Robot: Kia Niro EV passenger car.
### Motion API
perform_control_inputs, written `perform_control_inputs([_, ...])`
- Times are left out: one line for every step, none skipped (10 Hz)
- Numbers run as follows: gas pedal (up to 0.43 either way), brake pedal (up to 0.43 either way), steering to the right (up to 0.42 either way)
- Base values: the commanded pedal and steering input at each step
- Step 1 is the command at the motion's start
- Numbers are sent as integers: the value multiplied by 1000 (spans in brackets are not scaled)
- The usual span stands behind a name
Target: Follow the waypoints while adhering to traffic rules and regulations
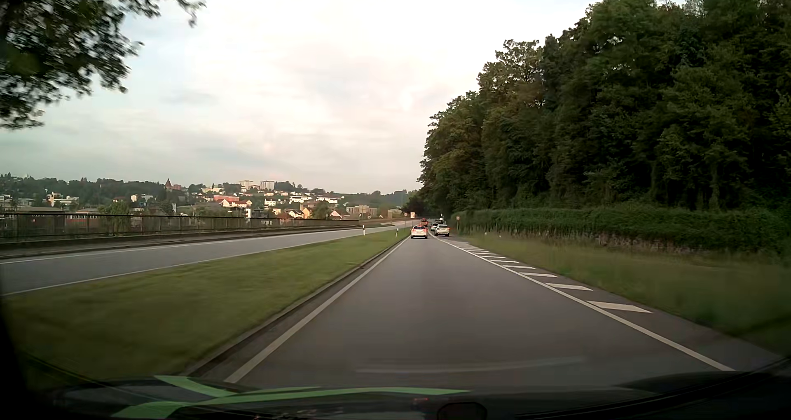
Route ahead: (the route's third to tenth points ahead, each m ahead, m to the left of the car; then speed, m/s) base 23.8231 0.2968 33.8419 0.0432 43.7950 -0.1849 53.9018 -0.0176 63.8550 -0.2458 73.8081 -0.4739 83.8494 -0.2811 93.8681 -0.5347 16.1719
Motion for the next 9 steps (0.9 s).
perform_control_inputs([0, 67, -3])
perform_control_inputs([0, 91, -3])
perform_control_inputs([0, 104, -3])
perform_control_inputs([0, 110, -4])
perform_control_inputs([0, 116, -3])
perform_control_inputs([0, 122, -3])
perform_control_inputs([0, 122, -2])
perform_control_inputs([0, 122, -1])
perform_control_inputs([0, 116, -2])
